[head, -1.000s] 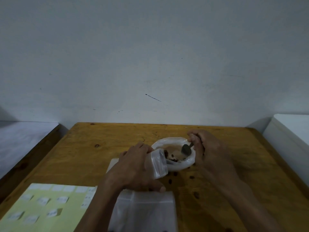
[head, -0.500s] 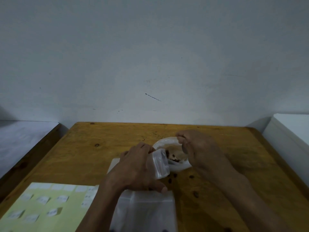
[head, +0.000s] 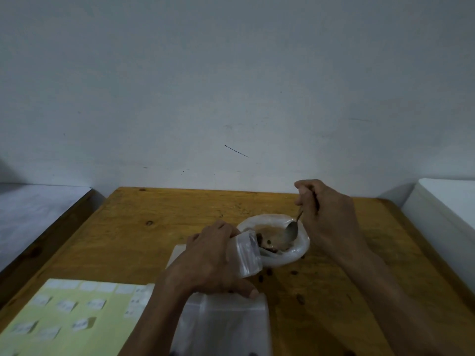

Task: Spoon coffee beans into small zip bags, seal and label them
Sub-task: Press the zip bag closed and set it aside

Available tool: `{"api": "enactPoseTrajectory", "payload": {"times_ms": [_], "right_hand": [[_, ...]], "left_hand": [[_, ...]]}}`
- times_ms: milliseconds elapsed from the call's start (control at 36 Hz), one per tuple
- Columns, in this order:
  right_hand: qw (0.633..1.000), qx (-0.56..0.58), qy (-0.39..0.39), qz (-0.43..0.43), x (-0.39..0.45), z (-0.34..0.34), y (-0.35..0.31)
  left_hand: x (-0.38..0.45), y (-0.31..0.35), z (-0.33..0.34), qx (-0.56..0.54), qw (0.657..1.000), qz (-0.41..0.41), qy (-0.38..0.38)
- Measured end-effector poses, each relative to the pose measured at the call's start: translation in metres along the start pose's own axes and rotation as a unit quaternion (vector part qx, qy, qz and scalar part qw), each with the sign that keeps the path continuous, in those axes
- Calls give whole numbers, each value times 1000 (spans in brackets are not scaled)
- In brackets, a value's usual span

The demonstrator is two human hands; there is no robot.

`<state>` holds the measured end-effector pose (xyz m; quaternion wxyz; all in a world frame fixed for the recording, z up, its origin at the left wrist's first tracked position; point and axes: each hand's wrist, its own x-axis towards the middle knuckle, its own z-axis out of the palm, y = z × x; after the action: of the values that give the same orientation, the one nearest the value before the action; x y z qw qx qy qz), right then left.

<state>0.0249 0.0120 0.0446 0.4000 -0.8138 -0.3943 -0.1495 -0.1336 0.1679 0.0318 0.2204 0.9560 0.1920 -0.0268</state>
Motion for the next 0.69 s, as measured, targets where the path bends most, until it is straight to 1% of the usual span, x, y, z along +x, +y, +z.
{"api": "enactPoseTrajectory", "payload": {"times_ms": [56, 111, 167, 250, 333, 444, 611, 694], "right_hand": [[998, -26, -46, -23, -4, 0, -3], [992, -56, -108, -45, -6, 3, -8], [983, -68, -163, -47, -4, 6, -14], [981, -50, -185, -32, 4, 8, -18], [988, -22, -153, -4, 10, 12, -9], [996, 12, -54, 68, 11, 15, 10], [984, 55, 52, 162, 1, 10, 23], [976, 82, 88, 181, -7, 11, 26]], "left_hand": [[0, 2, 0, 1, 1000, 4, -1], [1, 3, 1, 3, 1000, 5, -1], [1, 3, 2, 2, 1000, 5, -3], [0, 3, 2, 2, 1000, 4, -8], [0, 3, 2, 3, 1000, 3, -9], [-1, 4, 2, -4, 1000, 1, -8], [-2, 5, 1, -5, 1000, -4, -12], [-3, 6, 0, -10, 1000, -7, -13]]}}
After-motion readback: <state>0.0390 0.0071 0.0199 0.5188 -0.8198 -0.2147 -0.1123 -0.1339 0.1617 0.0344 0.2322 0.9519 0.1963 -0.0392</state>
